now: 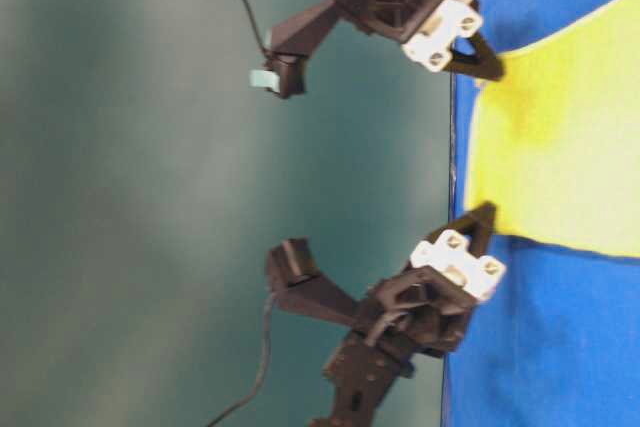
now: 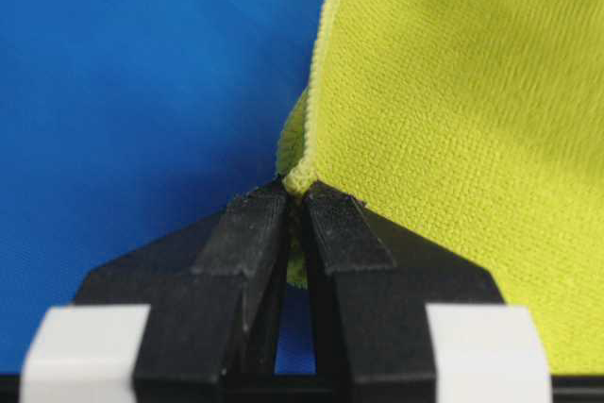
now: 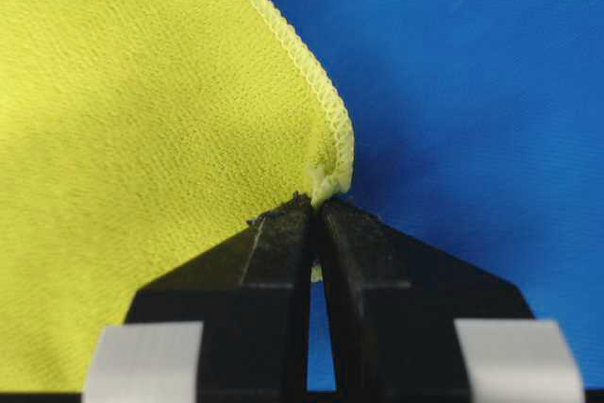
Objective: Fold the yellow towel.
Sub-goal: 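Pull the far corners toward the near edge, folding the strip in half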
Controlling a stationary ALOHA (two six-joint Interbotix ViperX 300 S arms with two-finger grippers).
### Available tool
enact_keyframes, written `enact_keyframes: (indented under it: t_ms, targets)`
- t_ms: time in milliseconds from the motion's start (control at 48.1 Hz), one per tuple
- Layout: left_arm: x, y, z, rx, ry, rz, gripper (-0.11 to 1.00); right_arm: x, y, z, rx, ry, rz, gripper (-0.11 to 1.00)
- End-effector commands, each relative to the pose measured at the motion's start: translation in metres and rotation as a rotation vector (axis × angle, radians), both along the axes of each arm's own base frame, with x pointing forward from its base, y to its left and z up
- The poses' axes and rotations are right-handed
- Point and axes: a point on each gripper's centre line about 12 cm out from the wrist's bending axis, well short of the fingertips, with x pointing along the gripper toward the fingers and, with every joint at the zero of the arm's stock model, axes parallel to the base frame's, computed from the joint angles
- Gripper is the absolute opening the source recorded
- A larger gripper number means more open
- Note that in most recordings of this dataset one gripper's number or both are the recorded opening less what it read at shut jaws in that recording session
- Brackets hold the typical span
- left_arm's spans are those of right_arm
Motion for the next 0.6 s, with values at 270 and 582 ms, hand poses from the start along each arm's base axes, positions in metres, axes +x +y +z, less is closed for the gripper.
enact_keyframes:
  t_ms: [270, 582]
  targets:
    - [0.004, 0.019, 0.037, 0.061, -0.033, 0.011, 0.03, -0.003, -0.016, 0.035, -0.058, -0.043, -0.026, 0.02]
    - [-0.003, -0.001, 0.063, 0.048, 0.001, -0.029, 0.03, -0.006, 0.0, 0.059, -0.066, -0.049, -0.01, 0.02]
